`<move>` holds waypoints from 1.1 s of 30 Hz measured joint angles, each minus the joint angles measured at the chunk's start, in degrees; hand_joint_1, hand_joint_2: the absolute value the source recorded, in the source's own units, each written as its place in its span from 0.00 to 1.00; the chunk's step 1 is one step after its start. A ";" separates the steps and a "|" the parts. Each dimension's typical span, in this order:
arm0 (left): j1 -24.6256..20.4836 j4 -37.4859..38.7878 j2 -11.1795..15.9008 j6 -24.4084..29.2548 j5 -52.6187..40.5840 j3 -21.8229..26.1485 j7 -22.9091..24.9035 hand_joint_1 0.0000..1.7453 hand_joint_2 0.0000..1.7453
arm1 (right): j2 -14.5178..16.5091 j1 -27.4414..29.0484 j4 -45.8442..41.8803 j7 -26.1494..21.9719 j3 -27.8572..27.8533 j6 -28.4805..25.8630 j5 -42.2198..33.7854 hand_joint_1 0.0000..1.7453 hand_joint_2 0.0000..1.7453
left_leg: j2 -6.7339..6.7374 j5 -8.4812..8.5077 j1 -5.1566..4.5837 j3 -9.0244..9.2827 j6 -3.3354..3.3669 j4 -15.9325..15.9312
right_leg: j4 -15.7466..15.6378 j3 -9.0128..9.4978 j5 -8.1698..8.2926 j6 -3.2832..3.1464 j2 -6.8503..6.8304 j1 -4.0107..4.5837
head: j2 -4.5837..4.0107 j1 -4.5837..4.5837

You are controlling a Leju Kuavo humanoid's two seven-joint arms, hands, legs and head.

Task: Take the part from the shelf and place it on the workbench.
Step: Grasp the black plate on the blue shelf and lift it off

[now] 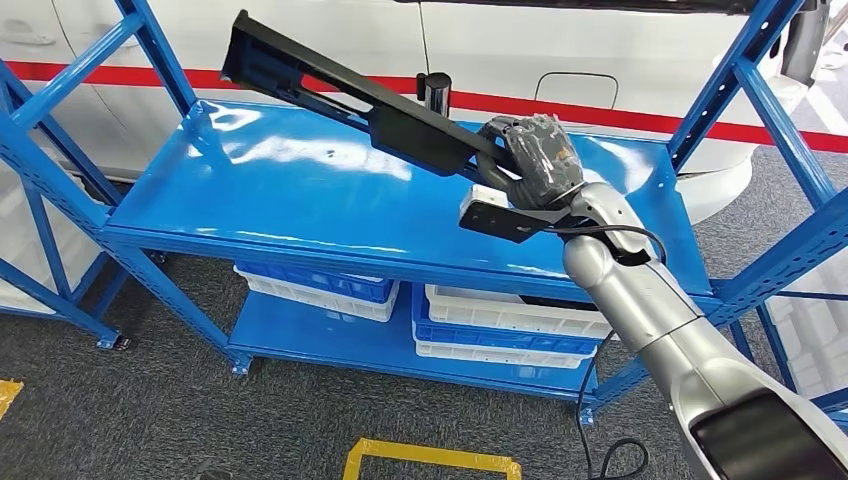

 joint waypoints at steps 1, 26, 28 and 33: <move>0.00 -0.05 0.04 -0.13 0.26 -0.11 0.00 0.00 1.00 | -0.59 0.00 -1.63 0.01 -0.14 0.08 -0.05 1.00 1.00 | 0.00 0.00 0.00 0.00 0.00 0.00 | 0.00 0.00 0.00 0.00 0.00 0.00 | 0.00 0.00; -2.09 4.81 0.50 -3.22 4.37 -1.25 6.84 0.00 1.00 | -3.80 2.02 -10.48 2.83 -1.27 -0.92 -0.44 1.00 1.00 | 0.00 0.00 0.02 0.00 0.00 0.00 | 0.00 0.00 0.00 0.00 0.00 0.00 | 0.00 0.00; -2.13 4.99 0.54 -3.69 4.37 -1.50 7.71 0.00 1.00 | -3.96 2.33 -10.24 2.95 -1.83 -1.09 -0.68 1.00 1.00 | 0.00 0.00 0.01 0.00 0.00 0.00 | 0.00 0.01 0.00 0.00 0.00 0.00 | 0.00 0.01; -2.16 5.14 0.62 -4.88 4.28 -2.29 8.99 0.00 1.00 | -4.75 3.55 -9.75 3.11 -3.08 -1.23 -0.72 1.00 1.00 | 0.00 0.00 0.01 0.01 0.00 0.00 | 0.00 0.01 0.00 0.00 0.00 0.00 | 0.00 0.00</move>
